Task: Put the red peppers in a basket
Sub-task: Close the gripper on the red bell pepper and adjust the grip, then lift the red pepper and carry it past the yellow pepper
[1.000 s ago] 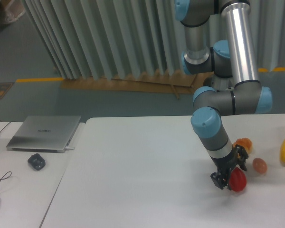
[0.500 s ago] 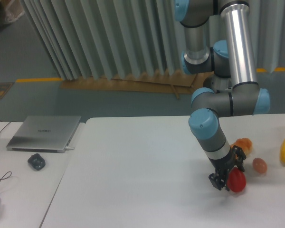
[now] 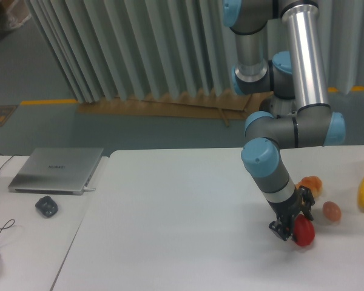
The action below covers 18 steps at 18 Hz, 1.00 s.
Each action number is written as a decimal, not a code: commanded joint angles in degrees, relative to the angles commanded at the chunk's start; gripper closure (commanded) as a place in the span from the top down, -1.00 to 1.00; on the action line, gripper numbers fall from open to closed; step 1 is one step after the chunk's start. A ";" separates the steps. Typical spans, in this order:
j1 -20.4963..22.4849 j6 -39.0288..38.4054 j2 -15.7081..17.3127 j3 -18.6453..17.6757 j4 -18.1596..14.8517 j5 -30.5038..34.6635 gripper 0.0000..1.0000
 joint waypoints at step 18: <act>3.43 -4.48 2.37 1.76 -0.44 -0.17 -0.25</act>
